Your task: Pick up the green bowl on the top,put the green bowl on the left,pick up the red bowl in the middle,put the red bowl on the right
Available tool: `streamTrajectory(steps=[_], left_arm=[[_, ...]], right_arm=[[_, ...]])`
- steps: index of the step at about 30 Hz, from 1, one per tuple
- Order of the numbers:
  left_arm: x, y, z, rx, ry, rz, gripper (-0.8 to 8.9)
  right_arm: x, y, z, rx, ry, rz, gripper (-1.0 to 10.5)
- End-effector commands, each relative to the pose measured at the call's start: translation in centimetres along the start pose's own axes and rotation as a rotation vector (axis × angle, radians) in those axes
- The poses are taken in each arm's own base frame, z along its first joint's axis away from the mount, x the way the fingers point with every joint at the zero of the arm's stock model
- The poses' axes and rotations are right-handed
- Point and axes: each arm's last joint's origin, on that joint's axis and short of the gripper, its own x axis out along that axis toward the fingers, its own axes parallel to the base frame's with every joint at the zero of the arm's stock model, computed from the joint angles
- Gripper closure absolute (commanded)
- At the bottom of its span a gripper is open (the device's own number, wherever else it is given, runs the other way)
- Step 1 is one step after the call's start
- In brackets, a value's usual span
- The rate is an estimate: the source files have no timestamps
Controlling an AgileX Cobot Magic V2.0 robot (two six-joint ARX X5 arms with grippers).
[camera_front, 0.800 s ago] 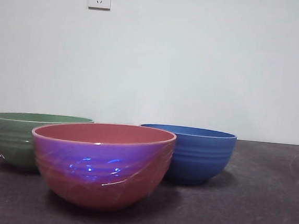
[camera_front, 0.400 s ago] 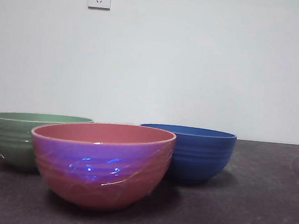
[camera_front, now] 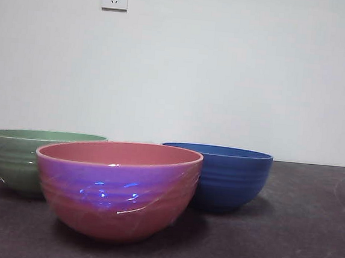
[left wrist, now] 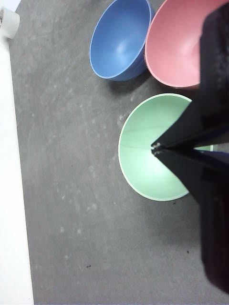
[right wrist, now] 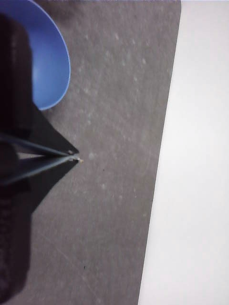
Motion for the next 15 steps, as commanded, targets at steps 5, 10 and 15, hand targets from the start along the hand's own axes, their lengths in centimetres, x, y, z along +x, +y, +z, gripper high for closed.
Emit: streamTrajectory(steps=[5,10,15], left_arm=[[-2.2,-0.5,-0.5,0.109,-0.066,0.062,8.17],[-4.6,-0.6,-2.4,0.177,-0.253,0.221,8.17],[-2.3,0.7,-6.4,0.158,-0.327,0.368,8.17]], right_arm=[[0.0,0.0,0.0,0.009,-0.005,-0.011,9.4],[0.0,0.0,0.0,0.009,-0.005,-0.011,9.4],[0.0,0.0,0.0,0.009,-0.004,-0.011,9.4]])
